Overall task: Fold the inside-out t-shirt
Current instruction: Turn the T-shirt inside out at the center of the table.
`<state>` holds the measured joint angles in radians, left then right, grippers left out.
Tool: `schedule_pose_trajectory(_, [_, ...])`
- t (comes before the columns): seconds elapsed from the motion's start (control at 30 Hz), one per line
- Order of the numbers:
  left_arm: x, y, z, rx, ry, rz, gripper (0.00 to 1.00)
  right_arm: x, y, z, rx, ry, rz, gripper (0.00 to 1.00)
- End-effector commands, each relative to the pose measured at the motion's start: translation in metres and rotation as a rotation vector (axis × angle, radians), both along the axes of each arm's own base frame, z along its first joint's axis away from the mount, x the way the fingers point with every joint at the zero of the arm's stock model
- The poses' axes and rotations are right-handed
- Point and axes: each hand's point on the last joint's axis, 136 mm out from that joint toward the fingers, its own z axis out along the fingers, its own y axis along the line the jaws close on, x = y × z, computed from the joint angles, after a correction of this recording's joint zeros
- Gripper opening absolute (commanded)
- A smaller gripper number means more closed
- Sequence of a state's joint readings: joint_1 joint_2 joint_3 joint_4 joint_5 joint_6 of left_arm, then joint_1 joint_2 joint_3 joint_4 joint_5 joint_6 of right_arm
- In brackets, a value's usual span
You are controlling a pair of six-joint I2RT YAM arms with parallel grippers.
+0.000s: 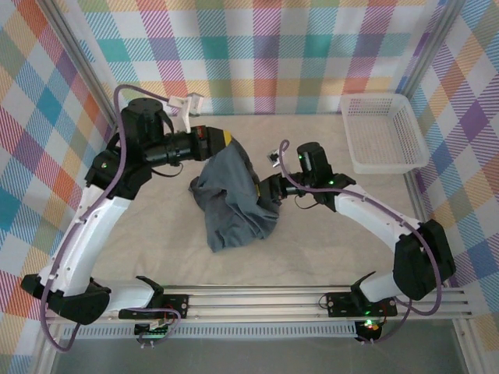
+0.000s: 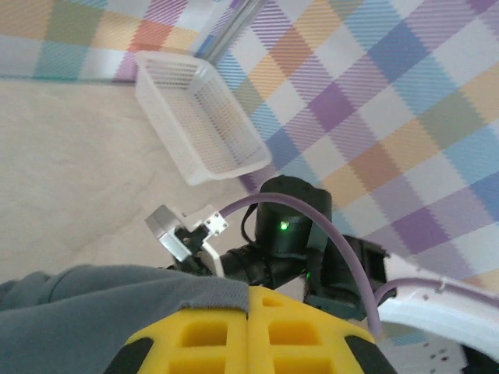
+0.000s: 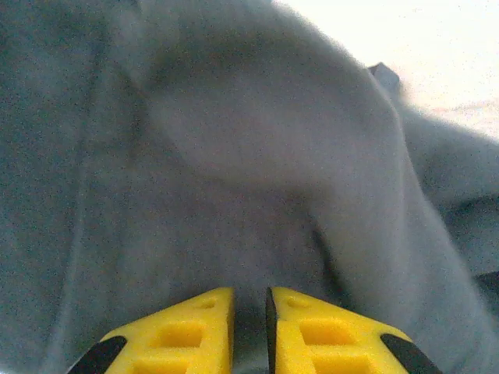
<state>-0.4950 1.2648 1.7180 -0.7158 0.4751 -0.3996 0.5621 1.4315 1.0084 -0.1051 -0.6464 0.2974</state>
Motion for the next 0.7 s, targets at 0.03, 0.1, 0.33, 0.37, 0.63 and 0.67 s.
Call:
schedule_pose_trajectory(0.03, [-0.004,0.036,-0.034,0.267,0.010,0.088,0.00,-0.002,0.002,0.003,-0.013,-0.023,0.022,0.21])
schedule_pose_trajectory(0.1, [-0.004,0.069,-0.045,0.403,0.000,0.202,0.00,-0.003,0.001,0.017,0.007,-0.048,0.017,0.33])
schedule_pose_trajectory(0.33, [-0.031,0.287,-0.145,1.005,0.288,1.026,0.00,0.031,-0.048,0.023,-0.159,-0.101,-0.351,0.64])
schedule_pose_trajectory(0.37, [-0.035,0.295,-0.161,0.996,0.344,1.042,0.07,0.034,-0.055,0.019,-0.190,-0.088,-0.386,0.65])
schedule_pose_trajectory(0.63, [0.013,0.187,-0.181,0.313,0.440,0.732,0.76,0.045,-0.071,-0.028,-0.369,0.117,-0.488,0.69])
schedule_pose_trajectory(0.67, [0.025,0.160,-0.182,0.207,0.454,0.647,0.76,0.047,-0.072,-0.036,-0.385,0.156,-0.497,0.69])
